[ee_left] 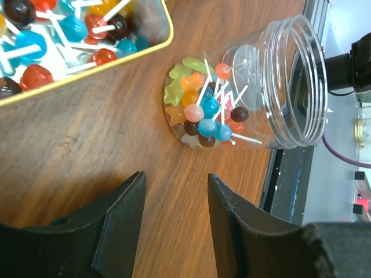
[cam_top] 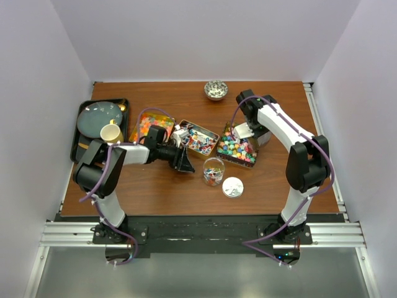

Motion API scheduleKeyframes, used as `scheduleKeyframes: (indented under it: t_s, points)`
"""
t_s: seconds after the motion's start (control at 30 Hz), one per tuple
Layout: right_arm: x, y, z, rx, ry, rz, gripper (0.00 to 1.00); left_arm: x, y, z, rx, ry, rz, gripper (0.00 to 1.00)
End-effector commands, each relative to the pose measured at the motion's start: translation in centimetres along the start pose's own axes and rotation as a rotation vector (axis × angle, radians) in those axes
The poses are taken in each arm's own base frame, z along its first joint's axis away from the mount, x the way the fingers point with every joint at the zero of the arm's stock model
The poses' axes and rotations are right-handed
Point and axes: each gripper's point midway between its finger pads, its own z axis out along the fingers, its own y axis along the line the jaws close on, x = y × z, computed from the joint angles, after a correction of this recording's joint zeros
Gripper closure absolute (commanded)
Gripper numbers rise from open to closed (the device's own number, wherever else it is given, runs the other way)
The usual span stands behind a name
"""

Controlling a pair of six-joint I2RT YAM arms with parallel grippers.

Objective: Pack the candies
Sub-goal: Scoop the fake candies from the storage box.

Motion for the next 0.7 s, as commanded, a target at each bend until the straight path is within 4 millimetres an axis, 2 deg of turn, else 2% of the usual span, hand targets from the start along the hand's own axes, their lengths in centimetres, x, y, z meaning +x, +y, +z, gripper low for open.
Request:
scheduleKeyframes:
  t_s: [0.0, 0.17, 0.37, 0.53, 0.67]
  points:
    - [-0.9, 0.9, -0.2, -0.022, -0.050, 0.043, 1.00, -0.4, -0.1, 0.9, 0.022, -0.035, 0.069, 0.49]
    - [-2.1, 1.6, 0.7, -0.015, -0.088, 0.119, 1.00, -0.3, 0.9, 1.8, 0.003, -0.034, 0.057, 0.50]
    - [-3.1, 0.7, 1.3, 0.035, -0.119, 0.235, 1.00, -0.5, 1.0, 2.4, 0.005, -0.034, 0.046, 0.50]
    - [-4.3, 0.7, 1.8, 0.053, -0.149, 0.242, 1.00, 0.0, 1.4, 3.1, -0.003, -0.021, 0.037, 0.50]
    - [-6.1, 0.1, 1.9, 0.097, -0.191, 0.221, 1.00, -0.1, 2.2, 3.6, -0.026, -0.015, 0.032, 0.50]
